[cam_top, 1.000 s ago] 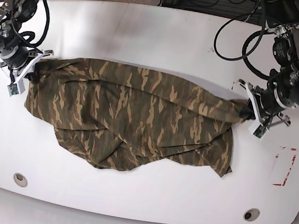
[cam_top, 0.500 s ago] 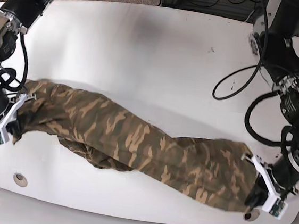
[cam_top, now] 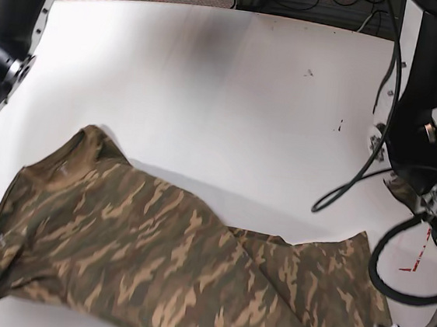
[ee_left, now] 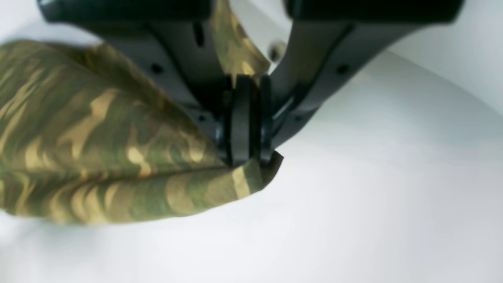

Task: Layout the t-shirt on the table in an organized manner, then fold the t-shirt properly
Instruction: 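Swing the held shirt up and forward with both grippers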

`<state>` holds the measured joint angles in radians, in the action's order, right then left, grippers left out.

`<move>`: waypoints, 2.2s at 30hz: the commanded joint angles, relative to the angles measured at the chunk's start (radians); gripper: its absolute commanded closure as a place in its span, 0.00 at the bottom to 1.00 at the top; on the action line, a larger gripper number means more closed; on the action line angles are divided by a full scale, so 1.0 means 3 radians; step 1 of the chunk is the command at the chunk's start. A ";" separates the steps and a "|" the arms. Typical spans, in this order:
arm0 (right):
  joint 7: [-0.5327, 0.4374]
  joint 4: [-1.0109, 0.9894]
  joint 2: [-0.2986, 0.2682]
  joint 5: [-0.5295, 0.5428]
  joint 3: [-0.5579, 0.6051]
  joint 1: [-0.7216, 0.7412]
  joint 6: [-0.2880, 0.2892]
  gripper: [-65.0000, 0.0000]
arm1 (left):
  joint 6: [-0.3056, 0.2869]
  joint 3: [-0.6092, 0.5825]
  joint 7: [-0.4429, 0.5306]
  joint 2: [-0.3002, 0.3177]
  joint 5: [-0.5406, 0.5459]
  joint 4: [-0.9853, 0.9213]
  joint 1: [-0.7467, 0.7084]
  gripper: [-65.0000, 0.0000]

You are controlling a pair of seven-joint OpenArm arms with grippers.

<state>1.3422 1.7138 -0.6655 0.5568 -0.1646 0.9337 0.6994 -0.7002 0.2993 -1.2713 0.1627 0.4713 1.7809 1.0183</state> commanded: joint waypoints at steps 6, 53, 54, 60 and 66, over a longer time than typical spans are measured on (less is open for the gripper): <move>-0.0078 -0.0575 -0.0244 0.0029 0.0720 0.1534 -0.0004 1.00 | 0.0007 0.0002 0.0118 0.0115 0.0048 -0.0533 0.1068 1.00; -0.0032 0.0504 -0.0393 0.0029 -0.0467 -0.0655 -0.0004 1.00 | 0.0007 0.0007 -0.0061 0.0100 0.0073 0.0214 -0.0676 1.00; -0.0032 0.0535 -0.0362 0.0024 -0.0502 -0.0747 -0.0004 1.00 | 0.0007 0.0007 -0.0061 0.0100 0.0073 0.0250 -0.0758 1.00; -0.0032 0.0811 -0.0122 0.0019 -0.0932 -0.1591 -0.0004 1.00 | 0.0007 0.0007 -0.0066 0.0100 0.0073 0.0434 -0.1448 1.00; -0.0032 0.0975 0.0175 0.0029 -0.1326 -0.2373 -0.0004 1.00 | 0.0007 0.0023 -0.0066 0.0110 0.0078 0.0587 -0.2124 1.00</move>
<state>1.3441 1.9896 -0.6071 0.5793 -0.5354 0.2485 0.7021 -0.6979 0.3069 -1.3178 0.1848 0.4812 1.9358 0.3935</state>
